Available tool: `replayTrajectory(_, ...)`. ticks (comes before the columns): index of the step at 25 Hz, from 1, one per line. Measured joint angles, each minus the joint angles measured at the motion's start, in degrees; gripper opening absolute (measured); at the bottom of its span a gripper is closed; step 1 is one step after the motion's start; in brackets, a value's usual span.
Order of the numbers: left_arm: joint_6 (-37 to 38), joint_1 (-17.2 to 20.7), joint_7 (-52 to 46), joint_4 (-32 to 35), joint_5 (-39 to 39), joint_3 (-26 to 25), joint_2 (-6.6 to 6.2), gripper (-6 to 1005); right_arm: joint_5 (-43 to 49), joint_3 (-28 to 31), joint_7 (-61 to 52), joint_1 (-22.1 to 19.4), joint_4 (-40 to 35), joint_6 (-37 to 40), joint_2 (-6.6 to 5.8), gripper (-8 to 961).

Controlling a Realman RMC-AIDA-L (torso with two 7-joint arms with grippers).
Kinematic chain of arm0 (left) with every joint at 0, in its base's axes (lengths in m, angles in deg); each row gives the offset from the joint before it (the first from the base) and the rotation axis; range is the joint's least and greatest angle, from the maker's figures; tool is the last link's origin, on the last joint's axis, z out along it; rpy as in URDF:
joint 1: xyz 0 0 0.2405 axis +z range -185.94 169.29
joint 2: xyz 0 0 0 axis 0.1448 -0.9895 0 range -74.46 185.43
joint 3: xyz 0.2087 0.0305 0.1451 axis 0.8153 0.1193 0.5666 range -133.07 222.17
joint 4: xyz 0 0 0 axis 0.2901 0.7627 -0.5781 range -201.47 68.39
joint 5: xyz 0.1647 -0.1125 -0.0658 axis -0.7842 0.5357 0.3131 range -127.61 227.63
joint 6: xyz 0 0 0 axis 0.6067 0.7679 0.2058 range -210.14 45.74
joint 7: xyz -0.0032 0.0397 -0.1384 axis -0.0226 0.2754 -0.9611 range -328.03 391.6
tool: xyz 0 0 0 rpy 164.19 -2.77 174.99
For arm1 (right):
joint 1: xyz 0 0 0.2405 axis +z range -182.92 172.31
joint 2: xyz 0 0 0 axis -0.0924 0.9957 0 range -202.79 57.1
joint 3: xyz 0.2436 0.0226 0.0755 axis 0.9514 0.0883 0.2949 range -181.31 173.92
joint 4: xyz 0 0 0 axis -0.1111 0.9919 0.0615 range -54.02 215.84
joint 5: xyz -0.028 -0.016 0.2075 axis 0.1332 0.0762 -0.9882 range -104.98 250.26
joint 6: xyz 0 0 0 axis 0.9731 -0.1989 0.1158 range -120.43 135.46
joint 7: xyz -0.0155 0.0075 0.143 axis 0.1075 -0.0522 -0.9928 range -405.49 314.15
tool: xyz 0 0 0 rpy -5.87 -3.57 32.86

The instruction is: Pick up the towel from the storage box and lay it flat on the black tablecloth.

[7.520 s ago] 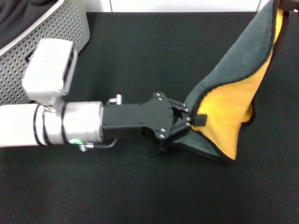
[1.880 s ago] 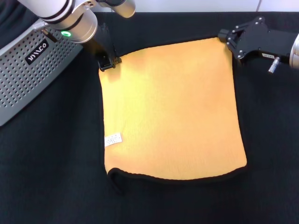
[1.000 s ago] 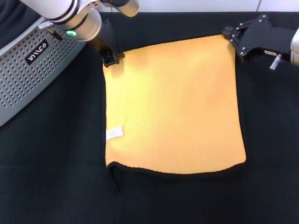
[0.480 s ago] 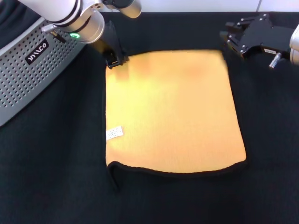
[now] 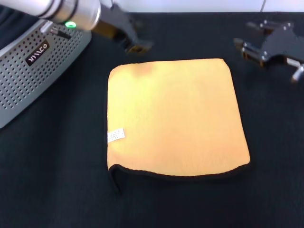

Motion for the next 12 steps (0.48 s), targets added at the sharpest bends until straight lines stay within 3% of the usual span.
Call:
replayTrajectory(2,3.2,5.2,4.6,1.9,12.7,-1.4,-0.30,431,-1.2,0.0,-1.5,-2.9,-0.1,6.3,-0.01,420)
replayTrajectory(3,3.2,5.2,4.6,1.9,12.7,-1.4,-0.30,459,-1.7,-0.3,-2.0,-4.2,0.0,9.9,0.01,428)
replayTrajectory(4,5.6,8.9,9.2,1.9,21.6,-1.7,-0.46,488,-2.0,-0.7,-2.5,-5.2,0.2,13.1,0.05,435)
replayTrajectory(5,12.7,16.0,22.3,-1.6,37.1,-1.8,-0.64,516,-2.3,-1.3,-3.5,-6.1,0.6,15.6,0.05,443)
replayTrajectory(9,24.8,21.2,38.2,-11.9,47.9,-4.3,-1.42,532,-2.9,-2.9,-6.6,-8.5,3.0,26.4,0.21,463)
replayTrajectory(12,35.6,23.5,44.9,-21.3,51.4,-8.8,-3.04,539,-3.1,-3.9,-7.3,-8.3,5.5,33.1,0.35,476)
